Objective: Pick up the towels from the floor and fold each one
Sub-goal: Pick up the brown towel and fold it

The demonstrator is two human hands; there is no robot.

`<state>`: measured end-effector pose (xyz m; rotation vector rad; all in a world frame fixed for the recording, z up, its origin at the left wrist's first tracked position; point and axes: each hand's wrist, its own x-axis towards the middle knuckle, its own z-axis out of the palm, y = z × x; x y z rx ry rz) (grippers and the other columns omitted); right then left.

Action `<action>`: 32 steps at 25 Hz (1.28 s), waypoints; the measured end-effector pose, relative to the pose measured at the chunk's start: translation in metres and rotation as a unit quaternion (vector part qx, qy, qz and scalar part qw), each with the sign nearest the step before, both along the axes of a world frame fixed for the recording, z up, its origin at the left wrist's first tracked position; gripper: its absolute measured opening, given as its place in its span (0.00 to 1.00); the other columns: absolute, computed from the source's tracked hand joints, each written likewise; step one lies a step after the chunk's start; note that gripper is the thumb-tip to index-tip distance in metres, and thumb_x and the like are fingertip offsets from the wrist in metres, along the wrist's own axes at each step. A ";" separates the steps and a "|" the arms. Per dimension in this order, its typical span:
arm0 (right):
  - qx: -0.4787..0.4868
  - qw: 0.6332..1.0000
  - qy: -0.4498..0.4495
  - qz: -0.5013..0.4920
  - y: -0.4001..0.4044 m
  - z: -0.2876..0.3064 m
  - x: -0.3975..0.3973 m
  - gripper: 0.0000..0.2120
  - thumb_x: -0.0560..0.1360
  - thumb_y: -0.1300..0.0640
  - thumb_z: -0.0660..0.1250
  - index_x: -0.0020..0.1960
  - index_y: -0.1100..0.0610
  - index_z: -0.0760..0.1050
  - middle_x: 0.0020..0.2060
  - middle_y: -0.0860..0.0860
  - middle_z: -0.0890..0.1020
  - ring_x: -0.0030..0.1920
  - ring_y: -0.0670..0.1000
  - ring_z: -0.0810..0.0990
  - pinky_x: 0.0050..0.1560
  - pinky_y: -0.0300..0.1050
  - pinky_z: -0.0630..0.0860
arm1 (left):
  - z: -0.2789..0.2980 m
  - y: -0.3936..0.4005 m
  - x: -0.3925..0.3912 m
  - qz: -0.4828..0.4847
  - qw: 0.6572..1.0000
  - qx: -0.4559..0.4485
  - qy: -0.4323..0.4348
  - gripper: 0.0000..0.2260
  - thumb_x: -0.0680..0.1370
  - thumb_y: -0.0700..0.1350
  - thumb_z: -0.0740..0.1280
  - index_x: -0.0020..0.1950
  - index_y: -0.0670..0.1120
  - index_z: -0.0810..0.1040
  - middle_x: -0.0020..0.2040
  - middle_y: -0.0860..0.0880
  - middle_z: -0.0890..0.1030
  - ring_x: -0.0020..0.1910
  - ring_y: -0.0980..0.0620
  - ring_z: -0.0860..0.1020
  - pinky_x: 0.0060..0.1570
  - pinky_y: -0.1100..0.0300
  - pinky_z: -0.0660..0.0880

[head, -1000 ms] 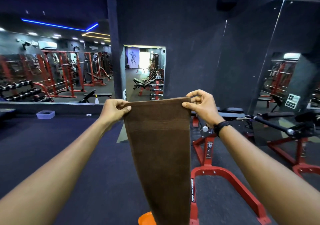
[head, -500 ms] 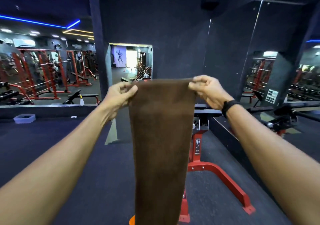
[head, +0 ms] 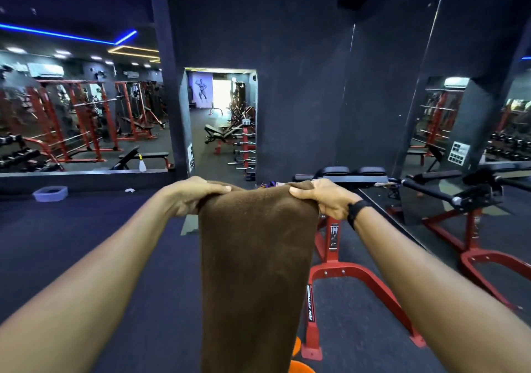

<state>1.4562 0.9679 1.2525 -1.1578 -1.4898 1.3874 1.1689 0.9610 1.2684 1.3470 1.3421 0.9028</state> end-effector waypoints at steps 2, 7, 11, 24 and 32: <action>0.018 0.998 0.056 -0.007 -0.001 0.022 -0.001 0.27 0.67 0.56 0.75 0.62 0.66 0.76 0.53 0.59 0.83 0.49 0.53 0.83 0.47 0.44 0.82 | 0.012 0.001 -0.001 0.014 0.987 0.058 -0.149 0.08 0.75 0.49 0.70 0.49 0.46 0.79 0.37 0.51 0.84 0.34 0.57 0.80 0.29 0.68 0.76; -0.044 0.995 -0.078 0.049 -0.022 -0.005 0.018 0.11 0.69 0.62 0.73 0.50 0.61 0.78 0.39 0.50 0.86 0.37 0.45 0.84 0.33 0.39 0.80 | -0.032 -0.006 -0.018 -0.153 0.988 0.003 -0.021 0.40 0.51 0.57 0.84 0.59 0.44 0.79 0.55 0.47 0.84 0.55 0.51 0.81 0.47 0.60 0.78; -0.069 0.997 -0.015 -0.005 -0.029 -0.044 0.021 0.07 0.74 0.66 0.68 0.52 0.62 0.79 0.39 0.52 0.86 0.37 0.46 0.84 0.35 0.36 0.80 | -0.057 -0.003 -0.007 -0.074 0.996 -0.025 -0.045 0.27 0.59 0.51 0.81 0.54 0.44 0.82 0.49 0.46 0.85 0.51 0.48 0.80 0.42 0.59 0.75; -0.047 0.996 -0.065 -0.027 -0.010 -0.031 0.024 0.06 0.76 0.62 0.67 0.52 0.60 0.80 0.38 0.49 0.85 0.36 0.43 0.82 0.34 0.35 0.78 | -0.056 -0.002 -0.012 -0.066 0.997 -0.031 0.007 0.33 0.52 0.53 0.84 0.53 0.42 0.83 0.44 0.46 0.85 0.33 0.57 0.78 0.34 0.66 0.72; 0.004 0.999 -0.049 0.015 -0.003 -0.002 0.003 0.22 0.64 0.50 0.76 0.55 0.58 0.78 0.45 0.52 0.84 0.42 0.47 0.82 0.38 0.39 0.80 | -0.016 0.014 -0.017 0.004 0.994 0.083 -0.071 0.12 0.69 0.40 0.76 0.51 0.43 0.82 0.46 0.48 0.85 0.51 0.48 0.81 0.53 0.57 0.77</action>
